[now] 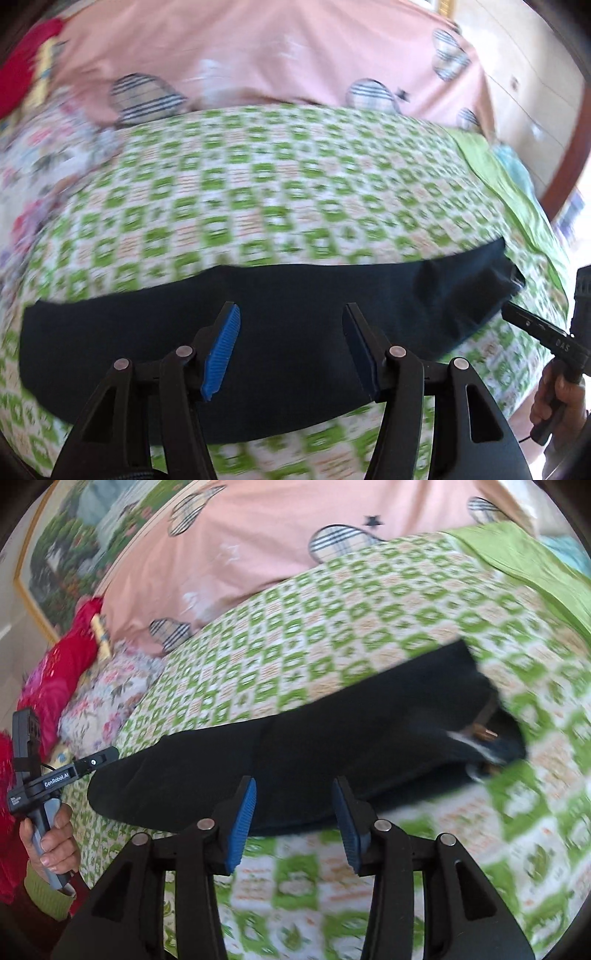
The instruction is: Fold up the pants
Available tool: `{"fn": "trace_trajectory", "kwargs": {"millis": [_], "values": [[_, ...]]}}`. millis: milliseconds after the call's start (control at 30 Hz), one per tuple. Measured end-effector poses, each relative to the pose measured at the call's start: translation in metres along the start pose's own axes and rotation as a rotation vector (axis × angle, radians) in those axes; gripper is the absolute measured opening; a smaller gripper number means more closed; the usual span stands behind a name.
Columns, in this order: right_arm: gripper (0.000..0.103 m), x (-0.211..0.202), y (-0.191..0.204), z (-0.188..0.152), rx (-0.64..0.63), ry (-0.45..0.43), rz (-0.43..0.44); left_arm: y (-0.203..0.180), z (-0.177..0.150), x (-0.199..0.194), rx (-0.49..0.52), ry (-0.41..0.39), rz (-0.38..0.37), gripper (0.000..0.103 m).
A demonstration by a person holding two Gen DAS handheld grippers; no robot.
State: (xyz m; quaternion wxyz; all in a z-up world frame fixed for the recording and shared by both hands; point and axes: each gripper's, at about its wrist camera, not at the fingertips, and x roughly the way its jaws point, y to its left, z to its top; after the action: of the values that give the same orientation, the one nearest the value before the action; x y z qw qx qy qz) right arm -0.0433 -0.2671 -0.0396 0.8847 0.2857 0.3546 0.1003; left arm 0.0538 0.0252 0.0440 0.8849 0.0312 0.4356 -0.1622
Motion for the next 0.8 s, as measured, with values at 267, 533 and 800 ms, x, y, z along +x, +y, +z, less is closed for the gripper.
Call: {"fn": "trace_trajectory", "kwargs": {"millis": [267,533,800], "values": [[0.053,-0.018,-0.04,-0.006,0.113,-0.036,-0.047,-0.059,0.029,0.034,0.116,0.078,-0.133,0.06],[0.057,-0.018,-0.07,-0.005,0.219,-0.057,-0.051,-0.12,0.058,0.069,0.268,0.15,-0.254,0.062],[0.057,-0.012,-0.084,-0.002,0.314,-0.088,0.008,-0.185,0.08,0.117,0.416,0.264,-0.369,0.063]]}}
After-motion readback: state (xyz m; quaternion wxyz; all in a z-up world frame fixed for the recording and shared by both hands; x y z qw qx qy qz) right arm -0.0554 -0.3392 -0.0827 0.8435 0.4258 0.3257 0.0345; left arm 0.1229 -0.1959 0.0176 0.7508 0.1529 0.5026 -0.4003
